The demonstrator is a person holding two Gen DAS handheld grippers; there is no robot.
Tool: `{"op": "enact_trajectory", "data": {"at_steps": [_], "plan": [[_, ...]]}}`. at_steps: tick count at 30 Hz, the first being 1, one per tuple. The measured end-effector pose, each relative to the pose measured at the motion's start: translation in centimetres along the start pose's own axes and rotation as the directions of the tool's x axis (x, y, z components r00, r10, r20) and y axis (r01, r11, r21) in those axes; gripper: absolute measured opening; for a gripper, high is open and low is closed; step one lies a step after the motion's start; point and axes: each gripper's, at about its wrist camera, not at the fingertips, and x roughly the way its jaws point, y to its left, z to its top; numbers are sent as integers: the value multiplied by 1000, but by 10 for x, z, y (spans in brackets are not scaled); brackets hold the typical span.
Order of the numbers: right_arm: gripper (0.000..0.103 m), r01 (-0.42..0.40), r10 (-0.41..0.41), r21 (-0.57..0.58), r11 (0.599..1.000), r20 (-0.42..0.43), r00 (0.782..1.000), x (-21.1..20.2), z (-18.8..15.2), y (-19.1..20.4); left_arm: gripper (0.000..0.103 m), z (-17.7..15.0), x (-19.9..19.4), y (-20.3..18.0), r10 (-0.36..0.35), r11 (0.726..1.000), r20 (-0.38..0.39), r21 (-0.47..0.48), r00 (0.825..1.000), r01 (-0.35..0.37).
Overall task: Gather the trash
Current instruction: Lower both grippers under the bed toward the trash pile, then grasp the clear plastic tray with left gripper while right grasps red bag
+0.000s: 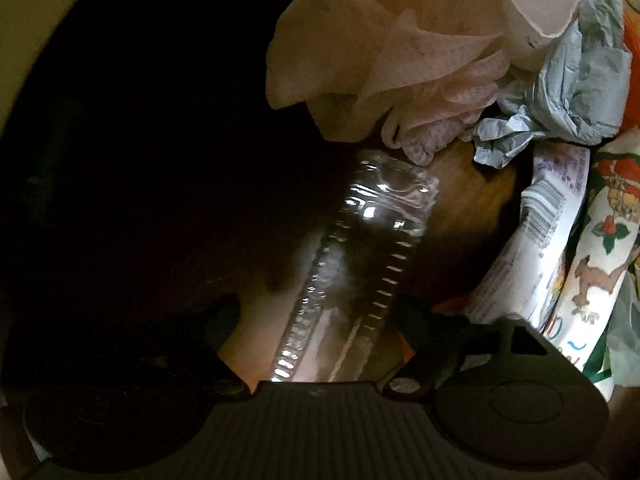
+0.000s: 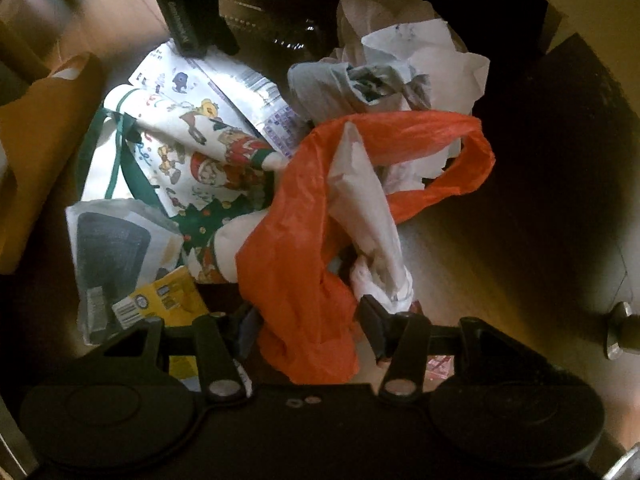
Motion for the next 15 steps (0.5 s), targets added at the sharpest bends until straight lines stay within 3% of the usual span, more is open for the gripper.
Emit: {"op": "enact_trajectory", "data": {"at_steps": [2, 3, 7, 9, 15], "plan": [[34, 0, 0, -5, 1000, 7, 1000, 2, 0, 0, 64, 1, 9, -1, -7, 1000, -2, -5, 1000, 7], [34, 7, -7, -9, 1000, 8, 1000, 3, 1, 1, 55, 3, 9, -1, -6, 1000, -4, -7, 1000, 6], [27, 16, -16, -13, 1000, 23, 1000, 2, 0, 4, 49, 6, 23, 1, 4, 1000, 8, -11, 1000, -4], [13, 25, -25, -15, 1000, 30, 999, -2, -3, 6, 48, 7, 21, 2, 20, 1000, 15, -12, 1000, -20], [12, 29, -30, 11, 1000, 61, 998, -32, -11, 15, 48, 2, 1, -1, 50, 998, 37, 31, 998, -51]]}}
